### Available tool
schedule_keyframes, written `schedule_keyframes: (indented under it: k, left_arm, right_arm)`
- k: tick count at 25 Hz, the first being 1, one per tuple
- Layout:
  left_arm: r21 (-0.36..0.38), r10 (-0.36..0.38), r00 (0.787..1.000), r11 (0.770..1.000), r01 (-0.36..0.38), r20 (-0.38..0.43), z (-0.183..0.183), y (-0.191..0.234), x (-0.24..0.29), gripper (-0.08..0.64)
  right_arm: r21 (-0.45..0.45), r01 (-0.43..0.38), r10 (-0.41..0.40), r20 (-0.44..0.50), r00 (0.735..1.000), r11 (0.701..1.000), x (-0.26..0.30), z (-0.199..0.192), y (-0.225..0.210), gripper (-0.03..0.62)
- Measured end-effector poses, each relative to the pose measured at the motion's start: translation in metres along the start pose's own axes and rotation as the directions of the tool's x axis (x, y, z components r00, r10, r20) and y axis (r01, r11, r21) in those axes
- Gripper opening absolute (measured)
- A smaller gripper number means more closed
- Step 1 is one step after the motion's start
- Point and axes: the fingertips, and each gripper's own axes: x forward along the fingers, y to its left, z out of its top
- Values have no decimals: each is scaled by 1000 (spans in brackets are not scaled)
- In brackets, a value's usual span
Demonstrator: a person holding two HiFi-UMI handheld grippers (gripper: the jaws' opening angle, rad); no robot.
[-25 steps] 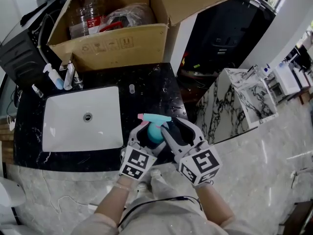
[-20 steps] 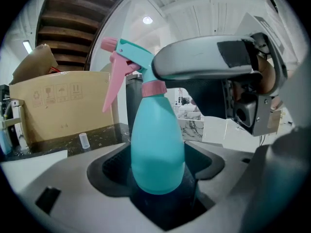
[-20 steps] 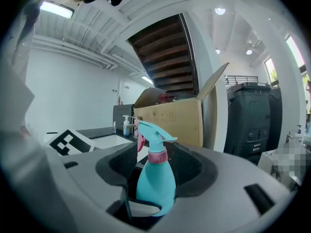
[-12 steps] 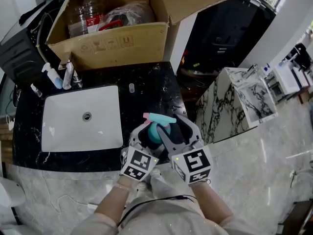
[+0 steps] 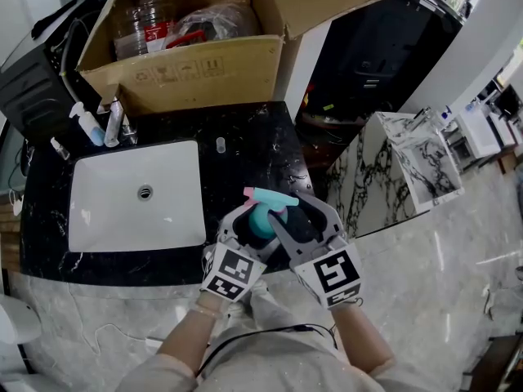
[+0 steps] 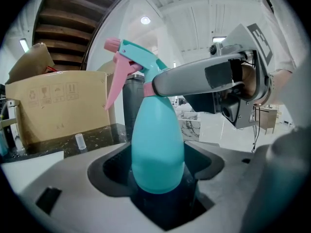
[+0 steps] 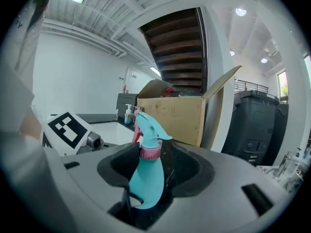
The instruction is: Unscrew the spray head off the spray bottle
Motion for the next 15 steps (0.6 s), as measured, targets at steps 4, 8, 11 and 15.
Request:
schedule_keyframes:
  k: [4,8,11,15]
  left_arm:
    - [-17,31,1000,999,-31,-6,-3,0,1,342]
    - [-30,50,999,998,-50,-9,-5,-3,2,342]
    - [-22,21,1000,1000,-21,-6,-4,-5,2,341]
    - [-7,-12,1000,1000,12,4,-1,-6,1,341]
  right_arm:
    - [61,5,-7,31,1000,998,5,-1,4,183]
    - [56,21,-25,72,997,998,12,4,7,152]
    - [56,-24,18,115,993,998,8,5,6,146]
    - [49,-152,142,169,975,987,6,5,7,144]
